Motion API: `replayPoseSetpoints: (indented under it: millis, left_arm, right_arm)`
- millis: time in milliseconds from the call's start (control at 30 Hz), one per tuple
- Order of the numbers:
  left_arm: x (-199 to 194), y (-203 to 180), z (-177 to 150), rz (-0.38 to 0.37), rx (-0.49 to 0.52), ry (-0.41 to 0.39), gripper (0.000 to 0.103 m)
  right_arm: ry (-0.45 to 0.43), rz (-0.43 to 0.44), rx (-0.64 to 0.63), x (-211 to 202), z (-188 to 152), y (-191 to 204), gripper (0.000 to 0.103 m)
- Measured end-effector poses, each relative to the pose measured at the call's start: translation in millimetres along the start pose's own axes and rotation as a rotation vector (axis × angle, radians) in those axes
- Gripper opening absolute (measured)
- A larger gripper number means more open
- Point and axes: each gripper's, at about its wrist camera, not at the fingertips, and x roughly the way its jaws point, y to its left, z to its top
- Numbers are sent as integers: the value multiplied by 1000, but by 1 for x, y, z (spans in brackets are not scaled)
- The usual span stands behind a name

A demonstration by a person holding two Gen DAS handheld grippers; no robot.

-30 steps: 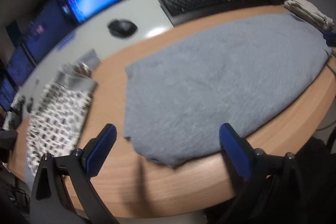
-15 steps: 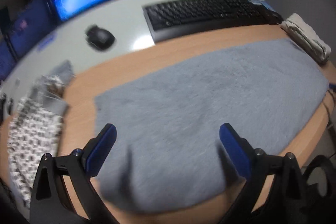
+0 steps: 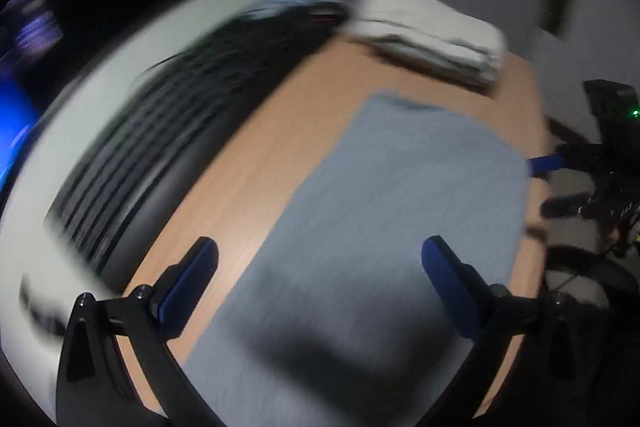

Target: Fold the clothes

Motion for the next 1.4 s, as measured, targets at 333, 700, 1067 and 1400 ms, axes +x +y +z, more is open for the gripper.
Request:
replayPoseSetpoints:
  millis: [333,700,1067,1400]
  left_arm:
    - [104,-13,80,-205,254,182,102]
    - [135,-37,94,-455,393,233,102]
    - [142,-13,115,-581,290,186,27]
    - [141,-6,103,-569,225,126,16]
  right_arm:
    - [-13,81,36,-2,-10,5,95]
    - [-102,156,179,5,-5,2,100]
    - [-161,107,196,9,0,7,101]
    - [-109,-18,168,25,17,-3,26]
